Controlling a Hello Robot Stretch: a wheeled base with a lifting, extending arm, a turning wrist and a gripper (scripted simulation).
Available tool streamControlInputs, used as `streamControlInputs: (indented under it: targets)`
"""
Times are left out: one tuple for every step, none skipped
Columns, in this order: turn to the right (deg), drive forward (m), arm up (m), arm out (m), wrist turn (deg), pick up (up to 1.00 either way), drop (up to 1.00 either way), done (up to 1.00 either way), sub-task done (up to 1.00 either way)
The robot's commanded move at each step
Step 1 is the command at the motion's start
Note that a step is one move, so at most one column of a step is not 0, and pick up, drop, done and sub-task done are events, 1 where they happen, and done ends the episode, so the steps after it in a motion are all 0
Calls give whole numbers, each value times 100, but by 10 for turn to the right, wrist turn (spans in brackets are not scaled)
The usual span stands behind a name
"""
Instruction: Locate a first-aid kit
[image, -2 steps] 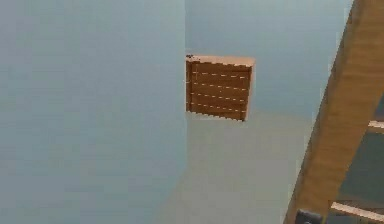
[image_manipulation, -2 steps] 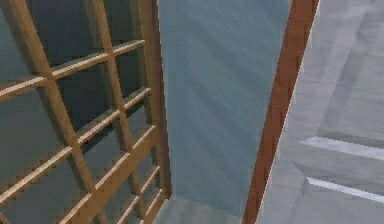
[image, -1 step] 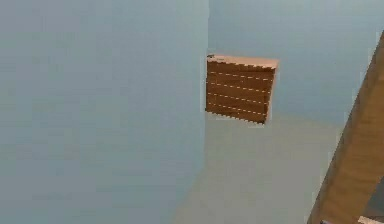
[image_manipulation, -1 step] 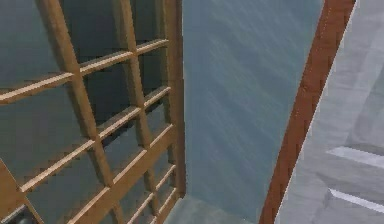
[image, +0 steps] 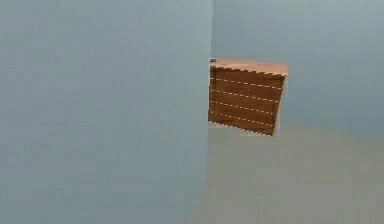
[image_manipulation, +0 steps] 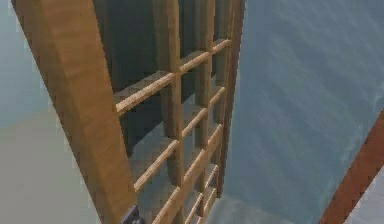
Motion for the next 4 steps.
streamControlInputs:
  targets:
    - [150,0,0,0,0,0,0,0,0]
    - [0,100,0,0,0,0,0,0,0]
    - [0,40,0,0,0,0,0,0,0]
    - [0,35,0,0,0,0,0,0,0]
